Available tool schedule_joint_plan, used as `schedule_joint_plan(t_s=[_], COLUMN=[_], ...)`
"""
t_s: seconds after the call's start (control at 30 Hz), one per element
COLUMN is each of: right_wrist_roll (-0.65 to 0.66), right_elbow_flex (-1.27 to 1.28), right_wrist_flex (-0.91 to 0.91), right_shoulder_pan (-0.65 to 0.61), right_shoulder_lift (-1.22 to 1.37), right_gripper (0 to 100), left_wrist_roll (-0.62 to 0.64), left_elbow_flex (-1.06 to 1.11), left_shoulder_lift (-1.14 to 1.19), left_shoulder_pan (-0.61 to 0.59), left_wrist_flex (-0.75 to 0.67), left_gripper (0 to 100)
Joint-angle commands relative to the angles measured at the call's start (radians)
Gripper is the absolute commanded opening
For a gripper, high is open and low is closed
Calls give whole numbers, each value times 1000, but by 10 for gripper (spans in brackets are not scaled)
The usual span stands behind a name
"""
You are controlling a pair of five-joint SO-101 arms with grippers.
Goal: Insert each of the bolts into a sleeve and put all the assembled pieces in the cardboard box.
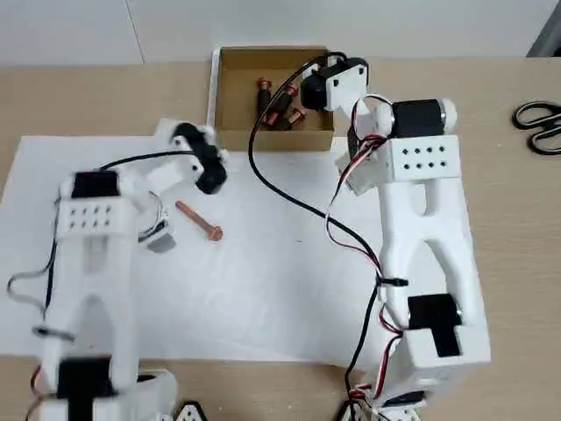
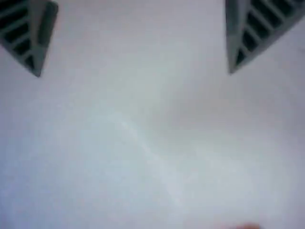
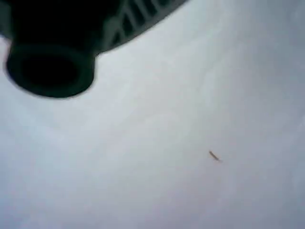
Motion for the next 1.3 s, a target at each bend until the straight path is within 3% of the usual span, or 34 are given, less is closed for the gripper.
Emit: schedule_joint_plan(t_s=[0.0,0.33,0.63,1.03,1.27], right_wrist_roll=[-9,-9,-9,-9,-9], right_elbow_flex=[-3,-3,-3,-3,-3], right_wrist_flex=[2,-2,-4,-4,-4], right_shoulder_pan=[-4,-2,-2,-2,-2], right_shoulder_lift=[-71,-65,-65,-64,-64], right_gripper=[4,4,4,4,4], left_wrist_roll=[-78,-157,-173,-173,-170], left_elbow_flex=[-125,-335,-383,-384,-389], left_shoulder_lift=[144,446,601,626,621], left_shoulder_pan=[49,141,167,219,242], left_wrist_flex=[-31,-49,-91,-57,6], left_gripper=[236,236,235,6,6])
